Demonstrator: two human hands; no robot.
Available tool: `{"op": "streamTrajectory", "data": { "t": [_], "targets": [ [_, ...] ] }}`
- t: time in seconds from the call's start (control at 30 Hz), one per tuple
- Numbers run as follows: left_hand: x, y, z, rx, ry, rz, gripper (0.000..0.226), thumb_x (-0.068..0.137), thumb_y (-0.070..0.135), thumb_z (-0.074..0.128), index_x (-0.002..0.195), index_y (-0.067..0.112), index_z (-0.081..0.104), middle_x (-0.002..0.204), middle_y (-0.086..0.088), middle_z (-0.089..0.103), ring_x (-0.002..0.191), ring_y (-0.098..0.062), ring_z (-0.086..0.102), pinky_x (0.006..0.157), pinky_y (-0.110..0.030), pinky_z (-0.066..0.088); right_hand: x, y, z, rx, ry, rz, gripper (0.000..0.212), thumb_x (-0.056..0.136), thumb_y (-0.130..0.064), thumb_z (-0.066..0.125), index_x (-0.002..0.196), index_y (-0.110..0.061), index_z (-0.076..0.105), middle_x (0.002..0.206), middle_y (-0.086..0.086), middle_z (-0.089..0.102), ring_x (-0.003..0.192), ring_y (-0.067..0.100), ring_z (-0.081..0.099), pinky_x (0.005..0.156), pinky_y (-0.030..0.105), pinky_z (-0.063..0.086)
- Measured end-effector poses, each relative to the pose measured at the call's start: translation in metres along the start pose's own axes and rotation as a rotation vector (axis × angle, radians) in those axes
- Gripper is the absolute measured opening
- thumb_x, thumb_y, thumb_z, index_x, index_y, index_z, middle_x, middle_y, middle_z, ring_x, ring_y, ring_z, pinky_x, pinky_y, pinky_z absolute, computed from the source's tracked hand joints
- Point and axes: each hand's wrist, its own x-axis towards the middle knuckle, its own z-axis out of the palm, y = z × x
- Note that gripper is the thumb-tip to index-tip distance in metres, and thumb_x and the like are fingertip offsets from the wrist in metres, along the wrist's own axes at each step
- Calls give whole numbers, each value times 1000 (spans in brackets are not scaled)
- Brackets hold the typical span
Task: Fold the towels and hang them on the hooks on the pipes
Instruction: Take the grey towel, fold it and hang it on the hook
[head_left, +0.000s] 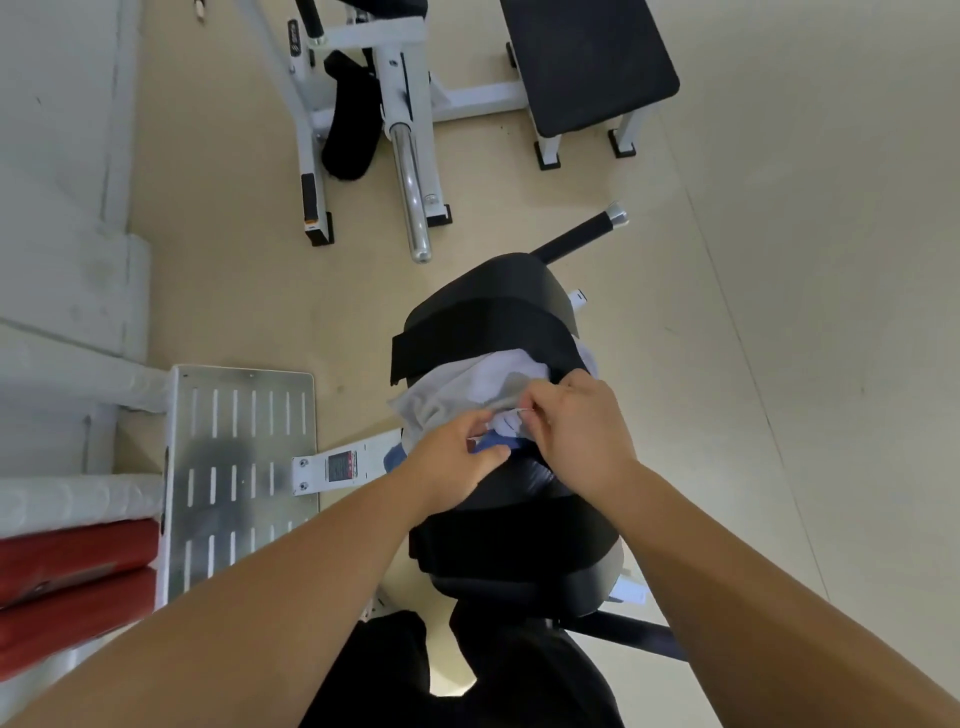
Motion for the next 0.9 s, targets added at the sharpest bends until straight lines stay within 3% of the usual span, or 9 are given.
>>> {"op": "streamTrajectory", "data": {
  "t": [0.1,0.2,0.27,0.33,0.4,0.5,0.7,0.77,0.9],
  "targets": [
    [-19,12,-9,-110,28,20,45,95,45,65,136,40,50,131,9,60,117,-13,58,100,-31,46,-7,-15,-22,63,78,-81,15,89,-32,62,85,-20,70,71,4,55,69,18,46,63,30,38],
    [-39,30,-17,-103,104,91,16,96,46,63,112,45,61,110,10,68,104,-12,63,99,-38,52,-14,-35,-47,200,-7,-97,16,94,-29,62,98,-17,71,78,5,65,71,16,53,69,32,44],
    [-51,39,-28,-98,164,137,10,101,37,59,105,38,67,102,4,69,96,-15,65,95,-42,55,-16,-46,-63,275,-70,-100,15,99,-29,59,106,-19,67,80,2,68,72,16,61,72,34,50],
    [-66,47,-40,-148,175,176,12,102,31,57,102,28,69,95,-5,69,91,-26,65,91,-45,58,-16,-53,-78,343,-89,-120,10,102,-31,53,106,-26,60,74,-8,61,68,8,58,66,22,46],
    [-81,50,-54,-197,155,197,11,102,28,58,95,29,66,87,-2,67,86,-28,63,81,-34,58,-13,-57,-90,415,-102,-100,6,103,-31,50,104,-30,56,74,-12,55,68,5,55,63,15,38],
    [-99,46,-73,-271,126,206,22,100,23,62,80,31,61,63,19,56,67,-9,52,61,-14,44,-8,-66,-102,518,-120,-68,7,104,-30,49,99,-33,54,79,-14,55,71,1,54,63,12,39],
    [-114,15,-100,-221,181,109,26,87,13,74,70,26,60,61,14,53,60,-8,45,63,-28,39,-2,-91,-112,739,-42,-27,10,102,-18,53,96,-20,61,72,-11,55,66,0,50,64,8,40],
    [-115,8,-102,-192,189,92,30,91,17,71,67,31,59,62,14,50,62,-10,42,63,-29,36,1,-93,-114,788,7,36,11,102,-20,53,94,-22,61,69,-8,51,61,3,44,59,11,38],
    [-105,3,-95,-153,234,82,22,97,22,63,77,21,54,69,5,47,65,-15,39,63,-30,35,4,-81,-115,835,102,163,13,100,-24,53,90,-29,60,66,-5,49,57,7,44,55,16,40]
  ]
}}
